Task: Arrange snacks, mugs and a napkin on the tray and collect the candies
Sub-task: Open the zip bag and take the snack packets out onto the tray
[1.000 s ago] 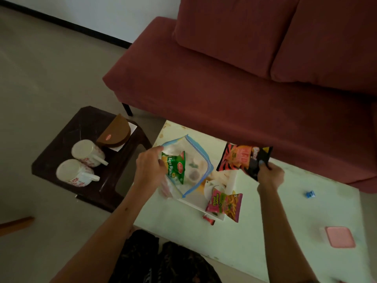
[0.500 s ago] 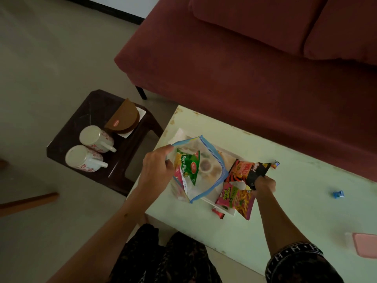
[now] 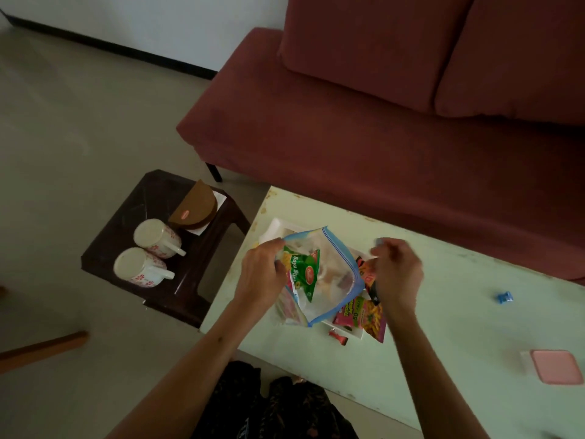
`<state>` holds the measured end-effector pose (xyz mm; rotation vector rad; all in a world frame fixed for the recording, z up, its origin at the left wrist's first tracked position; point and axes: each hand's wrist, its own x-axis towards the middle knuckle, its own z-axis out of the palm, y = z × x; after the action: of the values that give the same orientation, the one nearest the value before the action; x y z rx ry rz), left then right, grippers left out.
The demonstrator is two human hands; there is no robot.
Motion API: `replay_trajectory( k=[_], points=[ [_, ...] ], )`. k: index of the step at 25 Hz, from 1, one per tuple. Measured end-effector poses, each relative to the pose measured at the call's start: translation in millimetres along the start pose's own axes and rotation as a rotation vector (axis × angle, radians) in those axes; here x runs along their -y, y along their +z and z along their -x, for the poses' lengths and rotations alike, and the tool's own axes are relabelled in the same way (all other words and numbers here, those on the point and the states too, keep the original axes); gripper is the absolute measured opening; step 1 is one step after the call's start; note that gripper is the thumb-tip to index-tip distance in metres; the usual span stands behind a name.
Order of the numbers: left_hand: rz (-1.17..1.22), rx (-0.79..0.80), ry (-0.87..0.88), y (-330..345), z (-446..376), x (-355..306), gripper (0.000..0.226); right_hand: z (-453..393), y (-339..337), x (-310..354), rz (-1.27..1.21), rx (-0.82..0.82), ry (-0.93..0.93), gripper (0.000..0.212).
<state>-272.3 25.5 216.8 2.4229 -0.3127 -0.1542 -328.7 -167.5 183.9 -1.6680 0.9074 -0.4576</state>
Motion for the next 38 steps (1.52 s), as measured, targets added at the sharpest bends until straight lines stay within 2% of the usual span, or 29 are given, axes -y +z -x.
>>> replay_trajectory(
  k=[1,3,4,5,8,13,19,23,27,30,33,36,38],
  points=[
    [0.012,0.000,0.016,-1.9,3.1,-2.3,0.040,16.6,11.3,6.6,0.116,0.152,-0.033,0.014],
    [0.032,0.002,0.038,-5.1,8.5,-6.9,0.041,34.1,38.5,5.4,0.596,0.518,-0.082,0.034],
    [0.037,0.004,0.045,-7.1,12.6,-8.9,0.041,39.7,49.3,0.8,0.842,0.657,-0.073,0.044],
    [0.042,0.004,0.054,-8.9,16.1,-10.3,0.042,42.5,57.5,-4.2,0.979,0.750,-0.035,0.047],
    [0.064,-0.006,0.124,-12.0,26.5,-13.3,0.040,45.2,73.5,-20.1,0.949,0.857,0.087,0.050],
    [0.042,0.010,0.120,-13.3,38.7,-6.4,0.042,66.5,85.4,-22.8,0.923,0.839,0.160,0.045],
    [0.071,0.039,0.109,-16.2,46.7,-3.8,0.041,78.4,91.5,-34.1,0.921,0.863,0.158,0.037],
    [0.063,0.029,0.104,-16.9,48.9,-3.4,0.040,85.6,94.4,-39.0,0.850,0.813,0.214,0.038],
    [0.055,0.031,0.108,-19.5,50.4,-2.5,0.041,82.6,94.4,-33.2,0.851,0.782,0.157,0.040],
    [0.039,0.041,0.086,-18.0,49.0,-2.2,0.040,80.5,93.8,-18.1,0.903,0.660,0.054,0.037],
    [0.034,0.028,0.086,-19.6,46.8,-2.8,0.037,78.2,87.4,5.7,0.847,0.563,0.008,0.036],
    [0.060,0.010,0.075,-21.1,42.9,0.0,0.029,75.9,64.6,35.0,0.869,0.469,-0.091,0.031],
    [0.033,0.030,0.009,-20.4,38.7,1.3,0.032,75.3,43.9,59.1,0.926,0.355,-0.171,0.033]
  ],
)
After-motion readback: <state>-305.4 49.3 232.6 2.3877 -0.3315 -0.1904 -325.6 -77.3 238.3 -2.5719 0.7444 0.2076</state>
